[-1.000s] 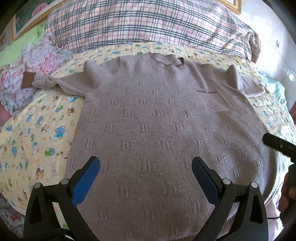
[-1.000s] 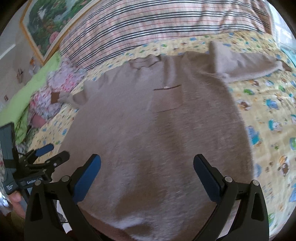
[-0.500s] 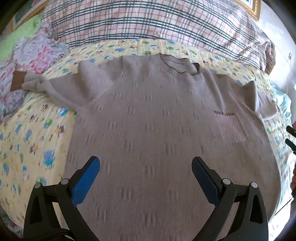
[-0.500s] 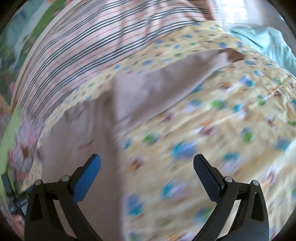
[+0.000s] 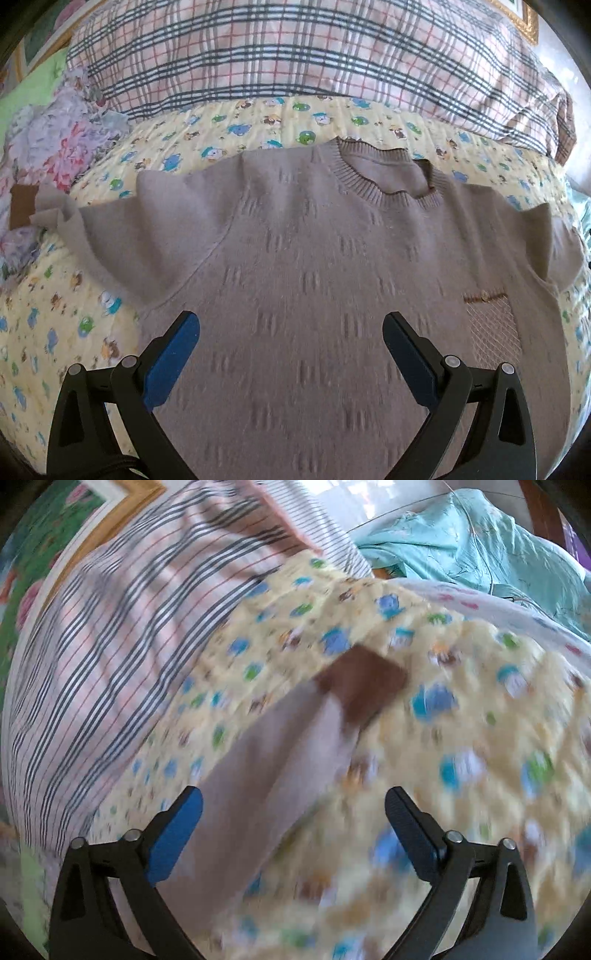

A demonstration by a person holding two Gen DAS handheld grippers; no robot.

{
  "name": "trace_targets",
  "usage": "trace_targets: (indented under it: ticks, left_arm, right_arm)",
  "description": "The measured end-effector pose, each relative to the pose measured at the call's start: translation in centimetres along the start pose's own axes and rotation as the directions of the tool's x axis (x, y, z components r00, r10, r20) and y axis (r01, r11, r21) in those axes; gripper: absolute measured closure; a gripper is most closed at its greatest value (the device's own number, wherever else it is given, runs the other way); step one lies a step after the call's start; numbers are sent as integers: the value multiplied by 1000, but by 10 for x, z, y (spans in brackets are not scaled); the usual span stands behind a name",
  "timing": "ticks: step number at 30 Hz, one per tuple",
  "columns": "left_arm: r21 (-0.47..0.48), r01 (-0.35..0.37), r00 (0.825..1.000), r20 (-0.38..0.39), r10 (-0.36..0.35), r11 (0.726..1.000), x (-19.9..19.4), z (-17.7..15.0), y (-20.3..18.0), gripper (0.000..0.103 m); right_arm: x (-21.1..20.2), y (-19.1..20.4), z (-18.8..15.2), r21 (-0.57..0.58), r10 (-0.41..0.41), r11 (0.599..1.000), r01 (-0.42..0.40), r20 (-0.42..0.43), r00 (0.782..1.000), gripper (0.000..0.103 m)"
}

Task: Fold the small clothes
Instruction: 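Grasp the brown cuff of the sweater sleeve with the right gripper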

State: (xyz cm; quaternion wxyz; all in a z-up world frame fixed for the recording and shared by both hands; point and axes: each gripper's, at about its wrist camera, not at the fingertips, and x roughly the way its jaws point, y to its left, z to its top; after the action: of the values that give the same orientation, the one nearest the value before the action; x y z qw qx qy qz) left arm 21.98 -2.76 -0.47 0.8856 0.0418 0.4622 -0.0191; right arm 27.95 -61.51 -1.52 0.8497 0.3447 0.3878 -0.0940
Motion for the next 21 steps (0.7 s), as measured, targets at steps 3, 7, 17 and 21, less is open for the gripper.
trace_targets:
  ticks: [3, 7, 17, 21]
  left_arm:
    - [-3, 2, 1000, -6, -2, 1000, 14, 6, -1, 3]
    - [-1, -5, 1000, -21, 4, 1000, 29, 7, 0, 3]
    - [-48, 28, 1000, -10, -28, 998, 26, 1, 15, 3]
    - [-65, 39, 999, 4, -39, 997, 15, -5, 23, 3]
  right_arm:
    - [29, -19, 21, 74, -27, 997, 28, -14, 1000, 23]
    - [46, -35, 32, 125, -5, 992, 4, 8, 1000, 42]
    - [4, 42, 2, -59, 203, 978, -200, 62, 977, 89]
    - [-23, 122, -41, -196, 358, 915, -353, -10, 934, 89]
